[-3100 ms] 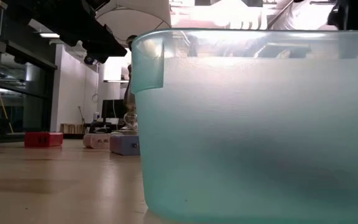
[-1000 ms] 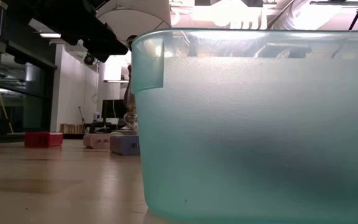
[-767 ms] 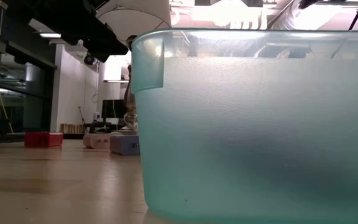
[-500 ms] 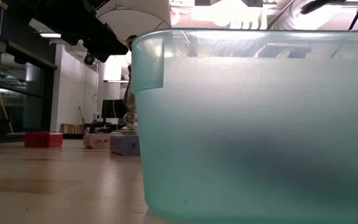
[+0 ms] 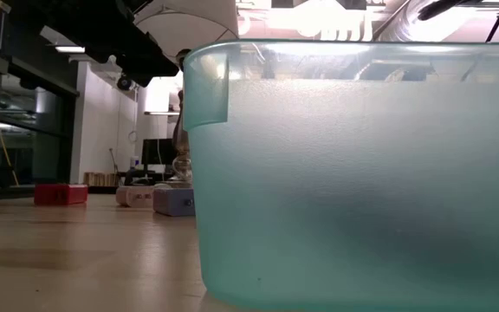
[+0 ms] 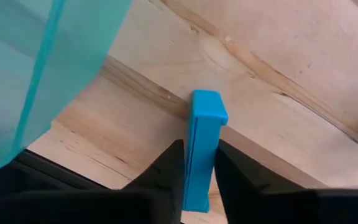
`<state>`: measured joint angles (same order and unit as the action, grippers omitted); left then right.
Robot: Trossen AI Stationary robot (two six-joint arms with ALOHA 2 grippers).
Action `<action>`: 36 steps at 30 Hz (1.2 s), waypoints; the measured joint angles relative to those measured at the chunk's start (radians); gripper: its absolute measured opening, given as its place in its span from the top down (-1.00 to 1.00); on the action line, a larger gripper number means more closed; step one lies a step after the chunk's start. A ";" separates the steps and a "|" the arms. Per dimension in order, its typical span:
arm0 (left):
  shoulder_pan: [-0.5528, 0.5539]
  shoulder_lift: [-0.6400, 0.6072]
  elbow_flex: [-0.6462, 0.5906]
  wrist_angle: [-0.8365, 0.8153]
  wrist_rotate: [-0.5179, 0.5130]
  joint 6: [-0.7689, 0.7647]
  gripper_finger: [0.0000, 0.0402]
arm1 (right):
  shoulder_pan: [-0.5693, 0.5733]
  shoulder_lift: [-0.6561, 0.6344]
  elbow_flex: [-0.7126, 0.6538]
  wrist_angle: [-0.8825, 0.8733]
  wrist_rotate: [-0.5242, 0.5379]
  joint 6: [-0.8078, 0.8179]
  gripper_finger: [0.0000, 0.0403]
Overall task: Pick & Place Office items
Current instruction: Put the light blue digital clock into the green bin
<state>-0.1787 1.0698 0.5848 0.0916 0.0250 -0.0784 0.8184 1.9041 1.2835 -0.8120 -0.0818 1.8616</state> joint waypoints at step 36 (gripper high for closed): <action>0.000 0.000 0.000 0.006 0.001 0.000 0.08 | -0.267 -0.319 0.000 -0.026 0.290 -0.651 0.77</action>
<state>-0.1787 1.0698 0.5848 0.0979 0.0257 -0.0786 0.5514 1.5851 1.2839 -0.8382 0.2077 1.2102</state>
